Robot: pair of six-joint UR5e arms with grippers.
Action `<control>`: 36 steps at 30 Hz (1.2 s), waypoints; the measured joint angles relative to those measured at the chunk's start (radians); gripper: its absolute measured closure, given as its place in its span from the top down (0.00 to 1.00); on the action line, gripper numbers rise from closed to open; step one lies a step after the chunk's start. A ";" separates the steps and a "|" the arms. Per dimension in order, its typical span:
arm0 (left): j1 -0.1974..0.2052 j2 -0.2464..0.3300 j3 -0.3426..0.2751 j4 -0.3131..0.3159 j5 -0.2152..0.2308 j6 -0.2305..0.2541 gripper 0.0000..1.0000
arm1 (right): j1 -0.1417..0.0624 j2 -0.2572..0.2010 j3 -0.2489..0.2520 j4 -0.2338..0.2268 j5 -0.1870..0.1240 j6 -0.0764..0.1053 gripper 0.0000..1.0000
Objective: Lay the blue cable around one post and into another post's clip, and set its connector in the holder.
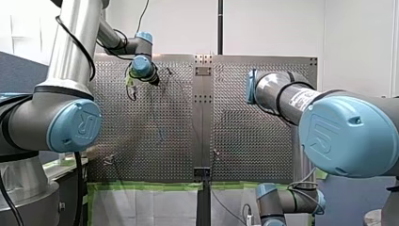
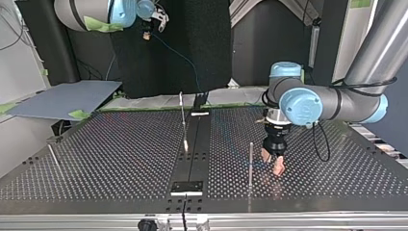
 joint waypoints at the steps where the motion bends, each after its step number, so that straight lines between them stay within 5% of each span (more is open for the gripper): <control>1: 0.001 0.000 -0.001 -0.001 -0.005 0.000 1.00 | 0.001 -0.009 -0.003 -0.011 0.000 0.000 0.01; 8: 0.012 0.000 -0.012 -0.004 -0.018 0.002 1.00 | -0.006 -0.071 -0.046 -0.049 -0.009 -0.025 0.01; 17: 0.031 0.001 -0.013 -0.005 -0.018 0.003 1.00 | -0.050 -0.162 -0.061 0.030 -0.044 -0.038 0.01; 22: 0.033 0.001 -0.014 -0.007 -0.019 0.006 1.00 | -0.096 -0.212 -0.087 0.080 -0.085 -0.046 0.01; 26: 0.034 0.001 -0.014 -0.010 -0.019 0.012 1.00 | -0.131 -0.257 -0.108 0.124 -0.128 -0.079 0.01; 36: 0.035 0.001 -0.014 -0.016 -0.020 0.013 1.00 | -0.136 -0.351 -0.119 0.180 -0.223 -0.106 0.01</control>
